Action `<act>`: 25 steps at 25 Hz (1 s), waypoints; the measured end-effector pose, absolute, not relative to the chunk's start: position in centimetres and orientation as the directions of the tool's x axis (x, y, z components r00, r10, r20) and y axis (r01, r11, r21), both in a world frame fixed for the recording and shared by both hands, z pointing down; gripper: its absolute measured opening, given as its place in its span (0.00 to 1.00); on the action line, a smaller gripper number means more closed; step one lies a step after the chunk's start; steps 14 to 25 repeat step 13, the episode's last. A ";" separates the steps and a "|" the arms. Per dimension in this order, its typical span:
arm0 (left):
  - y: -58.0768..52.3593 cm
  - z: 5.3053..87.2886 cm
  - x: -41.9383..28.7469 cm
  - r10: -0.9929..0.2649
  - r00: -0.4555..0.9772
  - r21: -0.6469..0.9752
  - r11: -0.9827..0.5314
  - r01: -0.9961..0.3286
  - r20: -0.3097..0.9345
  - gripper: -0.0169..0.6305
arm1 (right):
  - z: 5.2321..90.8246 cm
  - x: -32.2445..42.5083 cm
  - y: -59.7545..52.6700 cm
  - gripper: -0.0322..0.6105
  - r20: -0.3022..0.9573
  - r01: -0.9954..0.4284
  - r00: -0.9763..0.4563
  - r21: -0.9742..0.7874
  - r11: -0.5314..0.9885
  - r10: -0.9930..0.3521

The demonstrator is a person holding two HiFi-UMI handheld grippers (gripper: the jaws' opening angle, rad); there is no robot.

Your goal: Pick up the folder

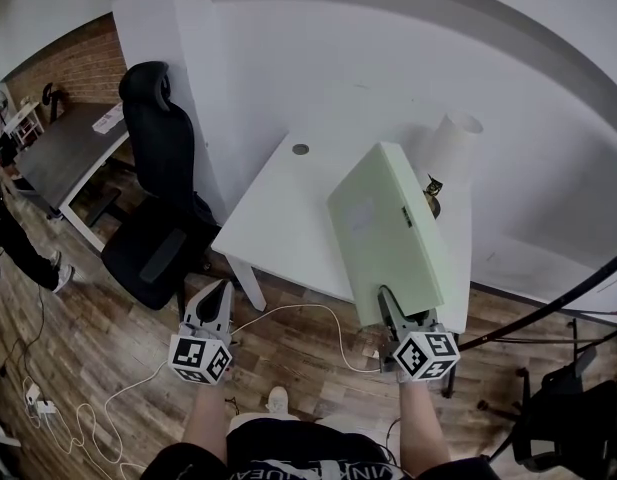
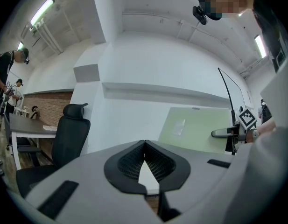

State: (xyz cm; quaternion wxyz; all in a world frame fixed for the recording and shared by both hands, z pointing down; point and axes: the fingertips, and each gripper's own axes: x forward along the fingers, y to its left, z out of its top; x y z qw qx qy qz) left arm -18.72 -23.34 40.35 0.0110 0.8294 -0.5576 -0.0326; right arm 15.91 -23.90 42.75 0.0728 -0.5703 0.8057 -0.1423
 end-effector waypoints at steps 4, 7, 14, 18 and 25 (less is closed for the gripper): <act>-23.4 40.4 -19.0 -0.926 0.375 0.057 -0.377 -0.925 -0.038 0.05 | 42.7 15.4 -24.1 0.50 0.047 -0.899 -0.343 -0.307 0.313 -0.938; -23.4 40.5 -19.3 -0.927 0.375 0.057 -0.376 -0.925 -0.034 0.05 | 42.8 15.0 -24.2 0.50 0.050 -0.899 -0.347 -0.303 0.317 -0.937; -23.4 41.0 -19.7 -0.927 0.374 0.059 -0.375 -0.925 -0.026 0.05 | 43.6 14.3 -24.2 0.50 0.062 -0.898 -0.351 -0.305 0.317 -0.934; -23.4 41.0 -19.7 -0.927 0.374 0.059 -0.375 -0.925 -0.026 0.05 | 43.6 14.3 -24.2 0.50 0.062 -0.898 -0.351 -0.305 0.317 -0.934; -23.4 41.0 -19.7 -0.927 0.374 0.059 -0.375 -0.925 -0.026 0.05 | 43.6 14.3 -24.2 0.50 0.062 -0.898 -0.351 -0.305 0.317 -0.934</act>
